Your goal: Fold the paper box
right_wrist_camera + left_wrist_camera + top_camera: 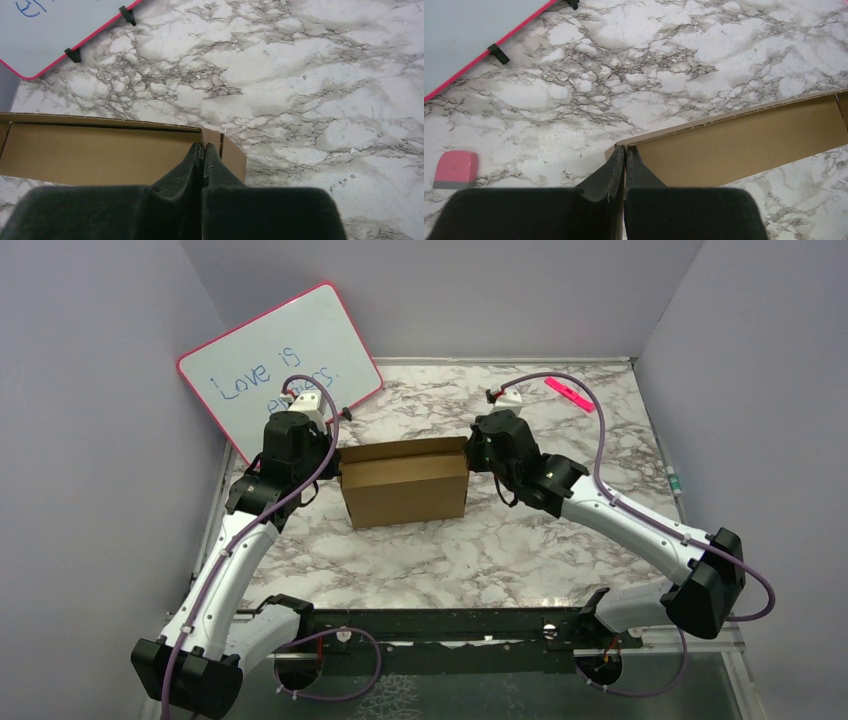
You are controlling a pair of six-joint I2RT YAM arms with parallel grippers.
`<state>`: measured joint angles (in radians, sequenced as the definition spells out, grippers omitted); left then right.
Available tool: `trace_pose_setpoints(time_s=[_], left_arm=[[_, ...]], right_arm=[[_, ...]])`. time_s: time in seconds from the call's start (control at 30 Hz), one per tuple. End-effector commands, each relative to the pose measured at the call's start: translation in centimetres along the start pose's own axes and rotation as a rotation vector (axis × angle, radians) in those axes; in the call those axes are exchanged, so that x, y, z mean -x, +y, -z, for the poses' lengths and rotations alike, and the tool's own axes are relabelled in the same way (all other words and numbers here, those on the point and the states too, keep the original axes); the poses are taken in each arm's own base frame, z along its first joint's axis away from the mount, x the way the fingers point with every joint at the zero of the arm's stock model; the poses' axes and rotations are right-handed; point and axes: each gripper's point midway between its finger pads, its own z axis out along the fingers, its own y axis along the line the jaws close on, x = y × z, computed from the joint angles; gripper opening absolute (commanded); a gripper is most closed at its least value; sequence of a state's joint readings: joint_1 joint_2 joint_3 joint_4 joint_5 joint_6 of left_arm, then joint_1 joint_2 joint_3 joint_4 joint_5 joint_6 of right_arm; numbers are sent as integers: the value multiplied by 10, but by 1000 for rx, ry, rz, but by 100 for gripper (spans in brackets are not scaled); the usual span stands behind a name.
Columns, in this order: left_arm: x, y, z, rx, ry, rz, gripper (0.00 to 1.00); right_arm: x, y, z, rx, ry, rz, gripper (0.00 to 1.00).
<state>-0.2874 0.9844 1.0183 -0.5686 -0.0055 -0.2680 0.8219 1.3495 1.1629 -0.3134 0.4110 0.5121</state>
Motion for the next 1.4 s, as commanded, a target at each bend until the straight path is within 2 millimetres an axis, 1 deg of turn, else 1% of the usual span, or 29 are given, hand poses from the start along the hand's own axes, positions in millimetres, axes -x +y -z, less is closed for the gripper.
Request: trace_pose_setpoints(time_s=[0.0,0.2,0.53,0.73,0.93,1.27,1.37], left_arm=[[-12,-19,4,-102,45,4,0],[-11,-20,6,-107,41,6,0],[-15,-20,6,-106,46,17,0],[-10,-27,7,-123,44,84,0],[-1,-34,7,-147,4,138,0],[-9,-30,3,-128,1,155,0],[-11,-24,2,-102,-5,134,0]], right_arm=[[-38,-1,2,23,120,90,1],[-34,-2,4,26,102,94,1],[-48,2,0,48,135,63,1],[-50,2,-1,45,139,51,1],[-54,2,-1,50,147,42,1],[-52,3,1,56,141,39,1],[-52,3,2,60,141,38,1]])
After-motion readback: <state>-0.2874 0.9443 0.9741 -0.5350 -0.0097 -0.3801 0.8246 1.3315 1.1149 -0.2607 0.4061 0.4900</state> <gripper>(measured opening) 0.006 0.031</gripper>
